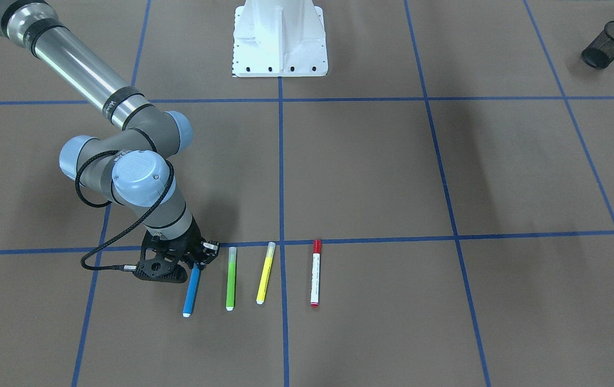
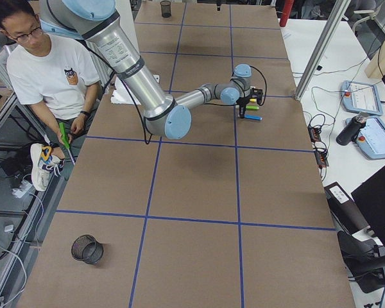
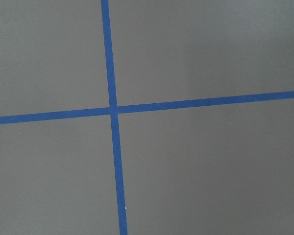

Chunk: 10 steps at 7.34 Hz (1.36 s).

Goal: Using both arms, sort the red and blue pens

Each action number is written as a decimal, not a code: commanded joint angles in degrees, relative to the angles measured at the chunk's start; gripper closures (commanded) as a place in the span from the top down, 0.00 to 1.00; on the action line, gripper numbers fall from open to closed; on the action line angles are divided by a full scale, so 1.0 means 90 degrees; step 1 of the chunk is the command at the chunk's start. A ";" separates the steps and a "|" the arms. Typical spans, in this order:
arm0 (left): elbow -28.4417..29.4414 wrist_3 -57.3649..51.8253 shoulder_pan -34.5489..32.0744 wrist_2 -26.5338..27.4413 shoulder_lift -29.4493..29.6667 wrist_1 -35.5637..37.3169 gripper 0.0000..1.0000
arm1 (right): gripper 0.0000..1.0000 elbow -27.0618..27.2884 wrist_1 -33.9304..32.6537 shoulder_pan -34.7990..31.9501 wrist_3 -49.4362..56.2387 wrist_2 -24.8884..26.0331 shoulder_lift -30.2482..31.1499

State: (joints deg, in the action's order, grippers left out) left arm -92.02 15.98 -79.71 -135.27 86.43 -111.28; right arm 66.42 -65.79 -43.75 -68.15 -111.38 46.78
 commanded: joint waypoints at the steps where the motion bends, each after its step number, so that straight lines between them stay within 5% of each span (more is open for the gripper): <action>1: 0.0010 0.0399 0.0135 0.0001 0.0239 0.0011 1.00 | 0.00 0.0235 -0.0150 -0.0099 -0.0016 -0.0056 0.0027; 10: 0.0224 0.2353 0.1998 0.0457 0.2571 0.0128 0.94 | 0.00 0.2723 -0.0591 -0.1191 0.0198 -0.1754 0.2338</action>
State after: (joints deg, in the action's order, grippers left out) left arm -90.82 35.01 -64.85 -133.40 106.33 -110.29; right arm 86.98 -71.08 -52.67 -67.38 -124.99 63.67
